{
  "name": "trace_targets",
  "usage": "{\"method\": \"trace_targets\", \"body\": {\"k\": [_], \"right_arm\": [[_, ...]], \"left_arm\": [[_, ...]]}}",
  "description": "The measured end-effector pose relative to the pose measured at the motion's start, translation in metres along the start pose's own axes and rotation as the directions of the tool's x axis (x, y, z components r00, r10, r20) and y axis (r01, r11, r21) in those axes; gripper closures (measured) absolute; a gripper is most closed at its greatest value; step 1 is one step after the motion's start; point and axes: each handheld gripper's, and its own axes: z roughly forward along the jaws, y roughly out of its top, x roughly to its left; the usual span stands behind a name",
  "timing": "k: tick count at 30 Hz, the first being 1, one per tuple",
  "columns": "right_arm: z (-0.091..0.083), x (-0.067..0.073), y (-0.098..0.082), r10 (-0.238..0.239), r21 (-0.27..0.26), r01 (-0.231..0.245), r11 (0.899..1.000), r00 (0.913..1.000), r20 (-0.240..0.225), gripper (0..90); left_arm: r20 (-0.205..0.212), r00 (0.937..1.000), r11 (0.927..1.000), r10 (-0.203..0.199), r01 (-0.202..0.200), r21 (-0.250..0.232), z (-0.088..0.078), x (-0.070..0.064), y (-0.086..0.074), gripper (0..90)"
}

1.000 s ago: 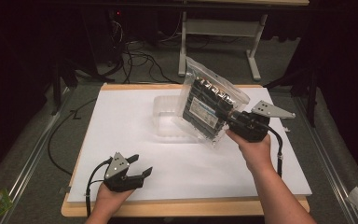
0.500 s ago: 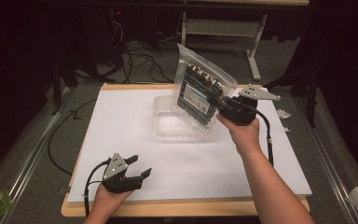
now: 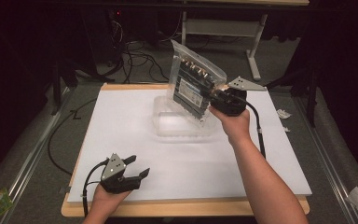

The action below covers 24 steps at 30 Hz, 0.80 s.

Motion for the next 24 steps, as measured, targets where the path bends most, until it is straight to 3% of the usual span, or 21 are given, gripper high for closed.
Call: {"method": "trace_targets", "body": {"k": [15,24], "right_arm": [[0.022,-0.010,-0.009,-0.013,0.042,0.013,0.999,0.9999,0.008,76.1],[0.030,-0.006,-0.008,-0.024,0.051,0.024,0.998,0.9997,0.001,76.2]], "left_arm": [[0.006,1.0000,1.0000,-0.006,0.006,-0.002,0.001,0.001,-0.001,30.4],[0.010,0.9999,1.0000,-0.005,0.005,-0.005,0.000,0.002,-0.001,30.4]]}}
